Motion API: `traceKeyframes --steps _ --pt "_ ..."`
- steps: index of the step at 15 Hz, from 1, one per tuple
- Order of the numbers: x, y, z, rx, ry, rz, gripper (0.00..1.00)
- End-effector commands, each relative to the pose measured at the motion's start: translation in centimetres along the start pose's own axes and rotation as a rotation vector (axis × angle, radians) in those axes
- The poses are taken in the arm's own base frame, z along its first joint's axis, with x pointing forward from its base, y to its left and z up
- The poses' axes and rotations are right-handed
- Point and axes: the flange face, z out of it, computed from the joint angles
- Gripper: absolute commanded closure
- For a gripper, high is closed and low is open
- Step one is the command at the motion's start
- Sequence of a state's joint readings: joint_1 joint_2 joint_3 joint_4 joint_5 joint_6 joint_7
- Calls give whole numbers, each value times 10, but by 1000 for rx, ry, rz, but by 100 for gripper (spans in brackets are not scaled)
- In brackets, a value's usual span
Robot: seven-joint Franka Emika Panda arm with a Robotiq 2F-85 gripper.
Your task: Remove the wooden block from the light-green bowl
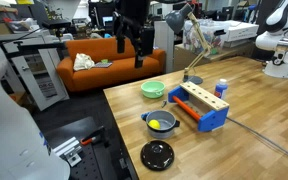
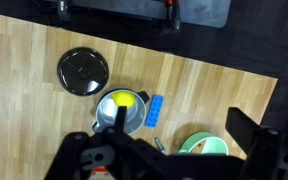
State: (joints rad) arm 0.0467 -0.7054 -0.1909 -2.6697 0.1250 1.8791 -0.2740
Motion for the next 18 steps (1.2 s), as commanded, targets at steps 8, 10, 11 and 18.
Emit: traceKeyframes --steps 8,10,11,18 --pt "60 -38 10 -151 88 -27 0" --pt "90 -58 19 -187 118 -17 0" --pt "105 -67 24 -205 129 -6 0" --pt "135 -82 39 -237 136 12 0"
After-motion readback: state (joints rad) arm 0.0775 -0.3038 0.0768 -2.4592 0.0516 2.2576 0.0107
